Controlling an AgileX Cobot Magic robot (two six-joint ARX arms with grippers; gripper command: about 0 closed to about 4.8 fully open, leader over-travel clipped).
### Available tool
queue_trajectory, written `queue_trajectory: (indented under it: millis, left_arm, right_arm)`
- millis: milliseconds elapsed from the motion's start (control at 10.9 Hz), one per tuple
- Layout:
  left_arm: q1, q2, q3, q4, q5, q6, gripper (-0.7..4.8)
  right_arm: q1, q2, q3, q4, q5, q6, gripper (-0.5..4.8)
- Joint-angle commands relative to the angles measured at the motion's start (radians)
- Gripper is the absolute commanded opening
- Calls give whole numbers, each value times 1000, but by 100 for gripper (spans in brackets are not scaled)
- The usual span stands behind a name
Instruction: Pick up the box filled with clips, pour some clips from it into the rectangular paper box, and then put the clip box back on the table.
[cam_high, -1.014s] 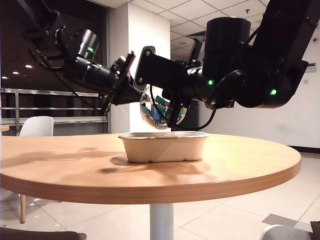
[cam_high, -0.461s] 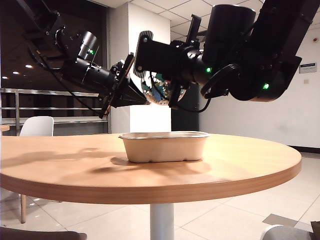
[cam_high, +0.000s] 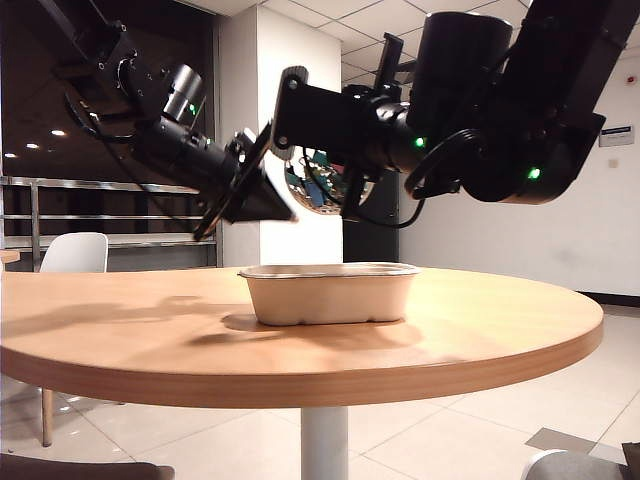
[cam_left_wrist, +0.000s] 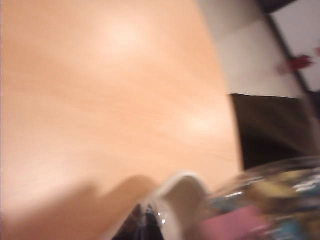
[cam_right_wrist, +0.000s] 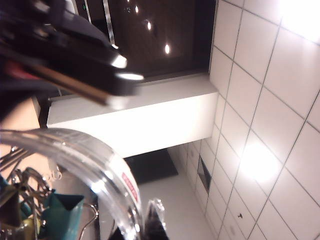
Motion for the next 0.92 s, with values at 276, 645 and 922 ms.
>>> queue_trajectory:
  millis: [276,645,922]
  left_arm:
    - [0,-8,3,-79,-70,64,-6]
    - [0,-8,3,48,217,22,-6]
    - [0,-8,3,214,396,-82,-6]
  right_arm:
    - [-4,-6,7,34,-2,24,-2]
    - [-4,-5,7,27,-2,31,-2]
    - [-4,-5,6,35,-5,-51,-2]
